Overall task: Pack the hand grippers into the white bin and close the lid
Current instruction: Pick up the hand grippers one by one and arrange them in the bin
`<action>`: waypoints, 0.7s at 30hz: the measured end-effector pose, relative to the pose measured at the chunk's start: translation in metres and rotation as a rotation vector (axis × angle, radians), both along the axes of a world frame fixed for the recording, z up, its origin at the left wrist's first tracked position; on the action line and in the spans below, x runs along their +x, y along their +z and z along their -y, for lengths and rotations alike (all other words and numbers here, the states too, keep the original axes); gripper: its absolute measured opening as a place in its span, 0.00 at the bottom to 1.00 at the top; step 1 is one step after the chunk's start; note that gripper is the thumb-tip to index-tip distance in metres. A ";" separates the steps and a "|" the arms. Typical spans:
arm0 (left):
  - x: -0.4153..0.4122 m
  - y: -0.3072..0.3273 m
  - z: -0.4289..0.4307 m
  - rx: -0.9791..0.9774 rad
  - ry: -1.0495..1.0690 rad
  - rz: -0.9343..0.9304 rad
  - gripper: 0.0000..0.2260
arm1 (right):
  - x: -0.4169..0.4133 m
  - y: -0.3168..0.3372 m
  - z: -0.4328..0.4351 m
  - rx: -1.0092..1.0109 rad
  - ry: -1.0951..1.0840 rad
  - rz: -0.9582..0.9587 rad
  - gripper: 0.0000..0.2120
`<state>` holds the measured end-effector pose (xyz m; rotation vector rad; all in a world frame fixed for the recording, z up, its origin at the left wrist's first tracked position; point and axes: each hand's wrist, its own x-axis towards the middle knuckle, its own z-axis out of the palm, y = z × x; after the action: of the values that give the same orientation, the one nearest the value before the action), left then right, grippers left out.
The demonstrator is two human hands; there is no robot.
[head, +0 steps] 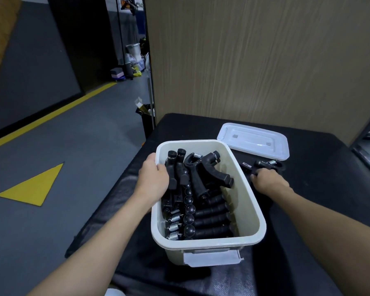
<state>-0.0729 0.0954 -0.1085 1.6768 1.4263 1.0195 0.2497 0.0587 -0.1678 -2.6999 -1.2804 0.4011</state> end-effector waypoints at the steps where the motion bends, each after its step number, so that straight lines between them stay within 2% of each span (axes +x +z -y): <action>1: 0.000 0.000 0.001 -0.002 -0.002 -0.004 0.11 | 0.000 0.001 -0.001 0.003 -0.004 -0.003 0.18; 6: -0.002 0.001 0.002 -0.021 -0.013 -0.012 0.11 | -0.005 0.000 0.020 0.143 -0.143 -0.046 0.09; 9: -0.002 0.004 0.004 -0.033 -0.020 -0.015 0.11 | -0.010 0.007 0.036 0.309 -0.236 -0.130 0.06; 12: -0.002 0.007 0.007 -0.044 -0.019 -0.027 0.11 | -0.017 0.031 0.054 0.598 -0.437 -0.400 0.05; 14: -0.002 0.009 0.008 -0.056 -0.016 -0.035 0.10 | -0.026 0.052 0.068 0.751 -0.492 -0.568 0.06; 18: -0.002 0.013 0.011 -0.077 -0.008 -0.038 0.10 | -0.062 0.112 0.103 0.968 -0.273 -0.734 0.20; 21: -0.002 0.013 0.013 -0.070 0.019 -0.020 0.09 | -0.102 0.152 0.126 0.986 -0.080 -0.928 0.15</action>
<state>-0.0750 0.0826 -0.0955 1.6299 1.4760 0.9547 0.1476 -0.0675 -0.0155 -1.4250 -0.7528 0.6637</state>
